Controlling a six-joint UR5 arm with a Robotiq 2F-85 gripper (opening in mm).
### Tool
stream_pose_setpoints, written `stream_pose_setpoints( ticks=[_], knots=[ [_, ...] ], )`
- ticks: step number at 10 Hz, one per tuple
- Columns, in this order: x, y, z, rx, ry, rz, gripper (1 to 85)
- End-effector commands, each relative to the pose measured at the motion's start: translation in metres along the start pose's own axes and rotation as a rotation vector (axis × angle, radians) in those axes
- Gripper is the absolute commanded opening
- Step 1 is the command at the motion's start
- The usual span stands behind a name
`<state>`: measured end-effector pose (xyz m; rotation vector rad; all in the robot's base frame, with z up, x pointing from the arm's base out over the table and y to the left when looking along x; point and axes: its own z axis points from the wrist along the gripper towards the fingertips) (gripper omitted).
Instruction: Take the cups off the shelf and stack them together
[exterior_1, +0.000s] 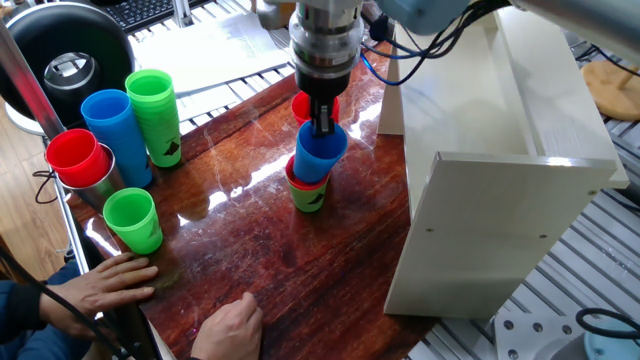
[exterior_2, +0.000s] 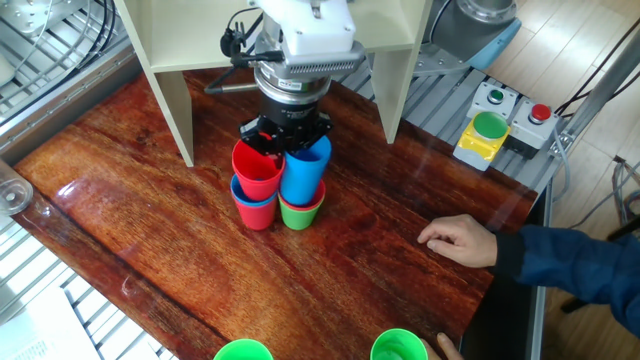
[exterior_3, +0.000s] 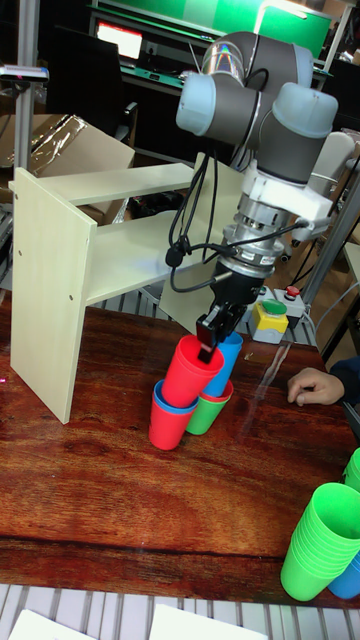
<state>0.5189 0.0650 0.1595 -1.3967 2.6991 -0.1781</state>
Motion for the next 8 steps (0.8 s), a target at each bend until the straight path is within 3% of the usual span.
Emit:
stream_pose_setpoints(
  ticks=[1,3,4,8],
  knots=[
    [-0.0051,-0.008,0.0008,0.018,-0.014,-0.023,5.0],
    [-0.0077,-0.0071,0.0003,0.01,-0.025,-0.042,14.3],
    [-0.0097,-0.0077,0.0003,0.013,-0.032,-0.037,15.0],
    [-0.0029,-0.0043,0.01,-0.006,-0.005,-0.03,7.3]
  ],
)
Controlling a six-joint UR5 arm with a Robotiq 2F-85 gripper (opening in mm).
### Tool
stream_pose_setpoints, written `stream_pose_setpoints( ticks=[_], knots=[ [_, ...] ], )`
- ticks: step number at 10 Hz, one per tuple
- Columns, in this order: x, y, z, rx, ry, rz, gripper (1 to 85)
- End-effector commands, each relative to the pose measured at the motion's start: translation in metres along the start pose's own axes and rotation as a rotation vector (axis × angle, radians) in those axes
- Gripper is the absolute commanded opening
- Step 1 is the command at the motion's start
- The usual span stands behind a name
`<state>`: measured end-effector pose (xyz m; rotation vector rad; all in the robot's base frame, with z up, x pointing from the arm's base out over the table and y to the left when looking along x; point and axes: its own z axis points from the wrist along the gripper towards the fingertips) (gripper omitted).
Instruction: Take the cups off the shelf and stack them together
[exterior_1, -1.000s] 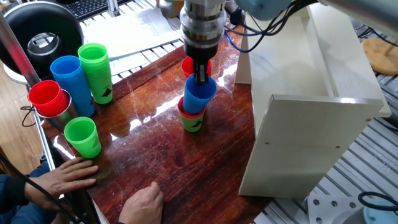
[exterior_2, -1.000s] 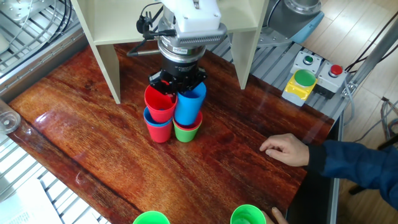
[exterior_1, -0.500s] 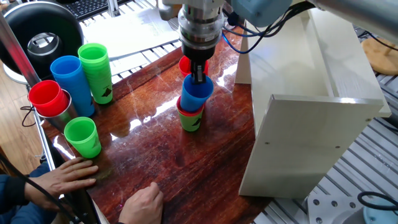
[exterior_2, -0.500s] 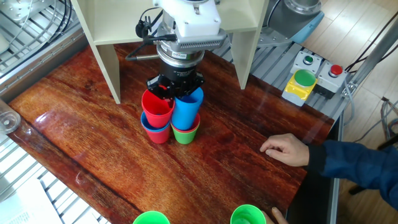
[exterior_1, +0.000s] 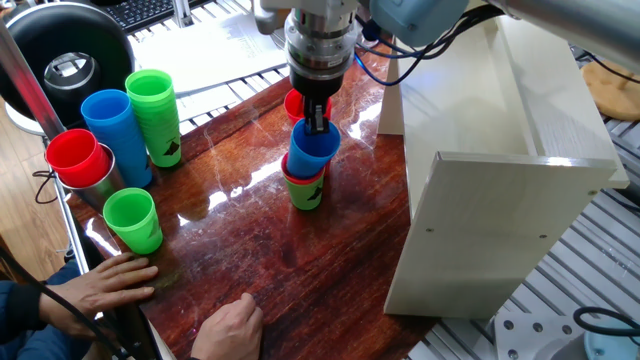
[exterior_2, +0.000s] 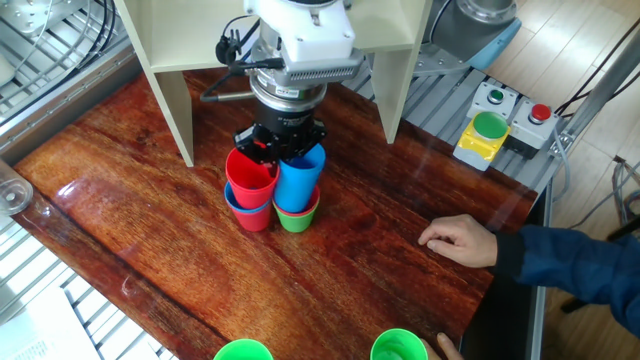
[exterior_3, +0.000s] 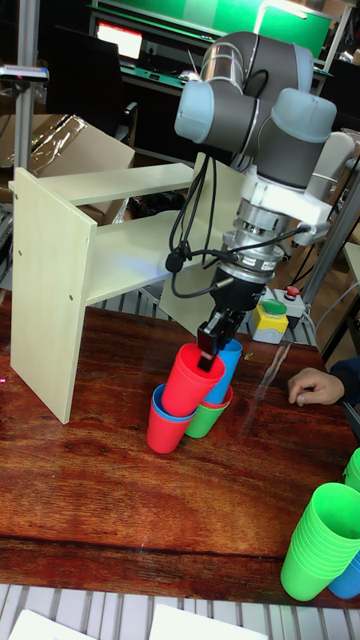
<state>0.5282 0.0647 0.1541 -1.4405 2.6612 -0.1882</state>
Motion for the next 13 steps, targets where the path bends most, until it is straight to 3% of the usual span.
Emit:
stream_pose_setpoints(
  ticks=[1,2,3,4,5,7,9,10,11,12,13],
  knots=[
    [0.003,0.003,0.004,-0.019,0.008,0.007,7.3],
    [0.003,0.005,0.005,-0.024,0.008,0.007,8.7],
    [-0.001,0.008,0.004,-0.039,-0.006,-0.007,18.7],
    [-0.005,0.009,0.001,-0.052,-0.027,-0.043,37.7],
    [-0.008,0.008,-0.001,-0.058,-0.041,-0.056,45.0],
    [-0.006,0.005,-0.003,-0.05,-0.034,-0.063,45.3],
    [0.001,0.005,-0.024,-0.061,-0.012,-0.035,39.3],
    [0.012,0.004,-0.048,-0.059,0.026,0.011,27.3],
    [0.027,0.007,-0.07,-0.06,0.074,0.091,8.3],
    [0.03,0.02,-0.093,-0.092,0.073,0.198,1.3],
    [0.034,0.038,-0.117,-0.143,0.067,0.318,1.3]
  ],
)
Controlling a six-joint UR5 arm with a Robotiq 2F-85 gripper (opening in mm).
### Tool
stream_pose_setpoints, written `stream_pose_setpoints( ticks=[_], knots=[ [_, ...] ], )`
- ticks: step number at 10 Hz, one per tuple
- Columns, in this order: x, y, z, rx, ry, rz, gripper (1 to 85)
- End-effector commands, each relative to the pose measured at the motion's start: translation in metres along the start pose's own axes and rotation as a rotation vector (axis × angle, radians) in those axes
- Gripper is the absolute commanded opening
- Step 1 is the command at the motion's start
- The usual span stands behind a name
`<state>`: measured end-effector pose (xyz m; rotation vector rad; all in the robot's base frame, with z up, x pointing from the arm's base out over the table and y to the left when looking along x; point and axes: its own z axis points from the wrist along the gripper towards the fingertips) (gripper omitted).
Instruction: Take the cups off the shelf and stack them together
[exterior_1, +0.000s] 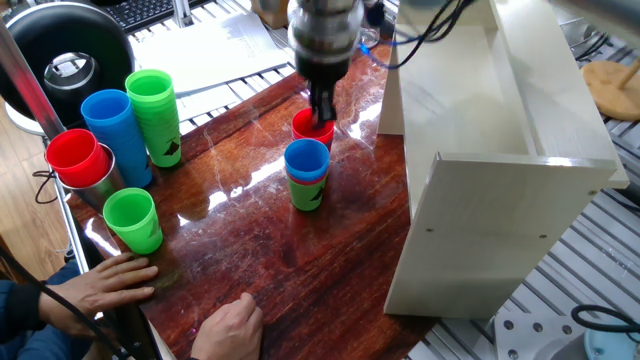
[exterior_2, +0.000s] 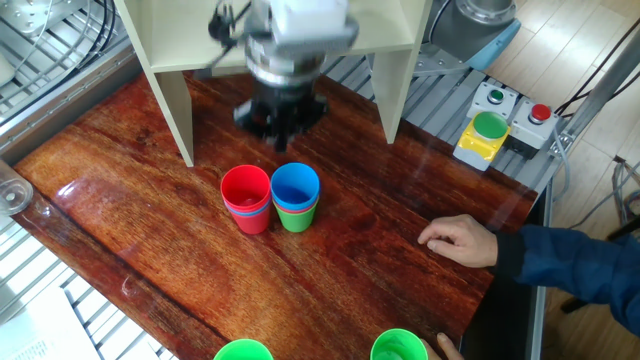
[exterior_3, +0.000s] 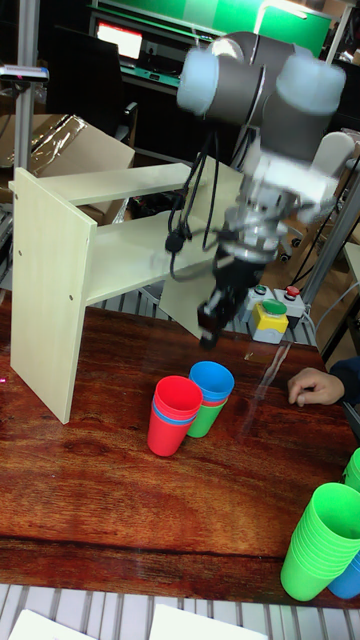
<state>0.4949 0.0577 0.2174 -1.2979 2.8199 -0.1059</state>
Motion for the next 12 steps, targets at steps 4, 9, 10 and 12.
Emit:
stream_pose_setpoints(
  ticks=[4,9,10,12],
  knots=[
    [0.032,0.037,-0.1,-0.173,-0.055,0.526,1.3],
    [0.043,0.014,-0.103,-0.119,-0.054,0.582,1.3],
    [0.039,0.013,-0.102,-0.12,-0.067,0.588,1.3],
    [0.034,0.014,-0.105,-0.122,-0.069,0.612,1.3]
  ],
)
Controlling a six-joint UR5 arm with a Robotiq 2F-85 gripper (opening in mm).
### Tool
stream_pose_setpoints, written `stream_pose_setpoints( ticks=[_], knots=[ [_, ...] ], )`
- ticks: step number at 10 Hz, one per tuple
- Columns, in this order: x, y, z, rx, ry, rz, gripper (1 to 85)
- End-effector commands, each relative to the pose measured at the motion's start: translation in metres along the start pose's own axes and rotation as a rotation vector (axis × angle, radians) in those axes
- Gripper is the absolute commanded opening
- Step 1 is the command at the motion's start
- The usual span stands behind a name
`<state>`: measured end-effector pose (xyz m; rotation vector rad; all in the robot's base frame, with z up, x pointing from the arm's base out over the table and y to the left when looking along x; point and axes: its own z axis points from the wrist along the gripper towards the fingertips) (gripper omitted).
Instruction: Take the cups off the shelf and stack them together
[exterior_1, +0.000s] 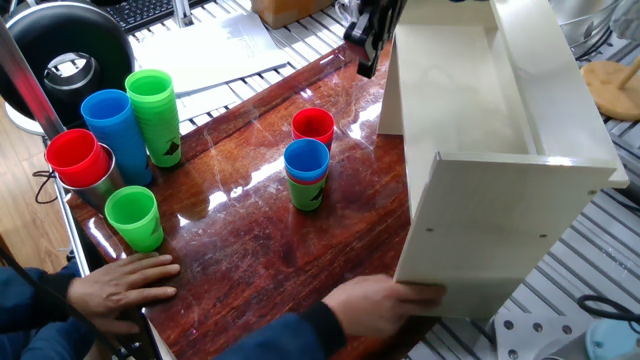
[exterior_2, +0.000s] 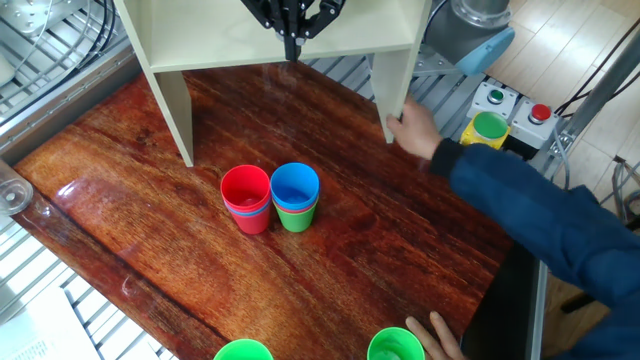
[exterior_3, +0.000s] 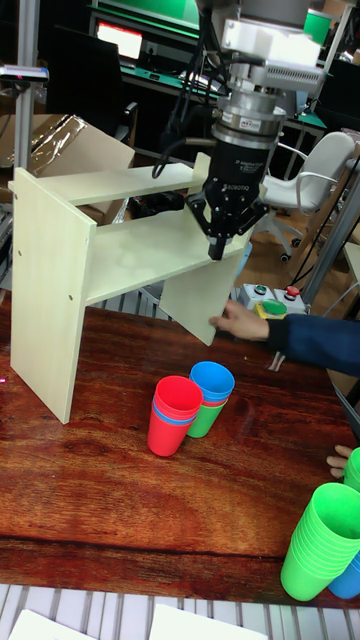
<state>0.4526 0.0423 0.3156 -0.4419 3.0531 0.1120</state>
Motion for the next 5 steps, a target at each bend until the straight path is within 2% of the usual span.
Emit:
stream_pose_setpoints(
  ticks=[1,5],
  knots=[
    [-0.0029,-0.0007,-0.0049,0.006,-0.008,0.033,1.3],
    [-0.0008,-0.0026,-0.0065,0.015,-0.004,0.034,1.3]
  ],
)
